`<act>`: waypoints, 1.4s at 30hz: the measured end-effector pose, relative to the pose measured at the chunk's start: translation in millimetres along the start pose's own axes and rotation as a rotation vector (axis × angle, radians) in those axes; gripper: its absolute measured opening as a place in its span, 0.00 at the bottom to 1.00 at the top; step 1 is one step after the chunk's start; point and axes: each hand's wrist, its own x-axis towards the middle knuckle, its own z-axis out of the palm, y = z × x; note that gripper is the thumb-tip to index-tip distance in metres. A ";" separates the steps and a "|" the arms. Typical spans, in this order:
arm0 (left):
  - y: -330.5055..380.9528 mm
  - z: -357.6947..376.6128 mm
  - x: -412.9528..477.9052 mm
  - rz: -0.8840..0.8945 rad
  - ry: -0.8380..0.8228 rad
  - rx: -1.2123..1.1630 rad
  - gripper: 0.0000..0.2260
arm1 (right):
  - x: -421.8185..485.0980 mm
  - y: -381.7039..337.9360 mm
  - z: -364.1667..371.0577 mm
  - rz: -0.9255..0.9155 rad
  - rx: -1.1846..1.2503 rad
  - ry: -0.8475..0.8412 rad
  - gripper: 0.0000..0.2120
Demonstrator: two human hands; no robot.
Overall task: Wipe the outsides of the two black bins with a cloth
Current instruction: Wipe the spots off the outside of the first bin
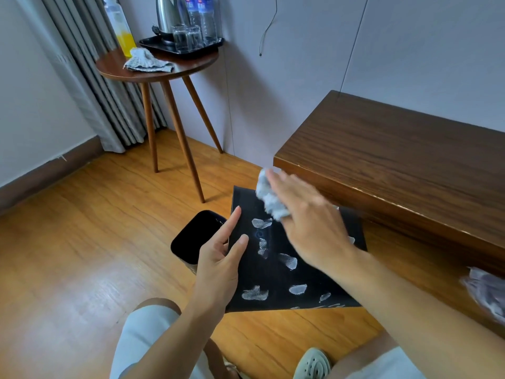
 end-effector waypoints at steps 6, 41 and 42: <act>-2.1 -0.8 -2.7 -0.025 0.011 -0.059 0.22 | -17.3 -1.0 22.1 -0.074 -0.185 -0.211 0.38; 8.4 4.8 -1.1 0.017 0.000 -0.061 0.20 | -19.9 10.5 4.2 0.093 -0.092 -0.149 0.30; 8.2 4.3 1.0 0.012 0.009 -0.061 0.20 | -22.5 7.1 4.5 0.067 -0.095 -0.156 0.29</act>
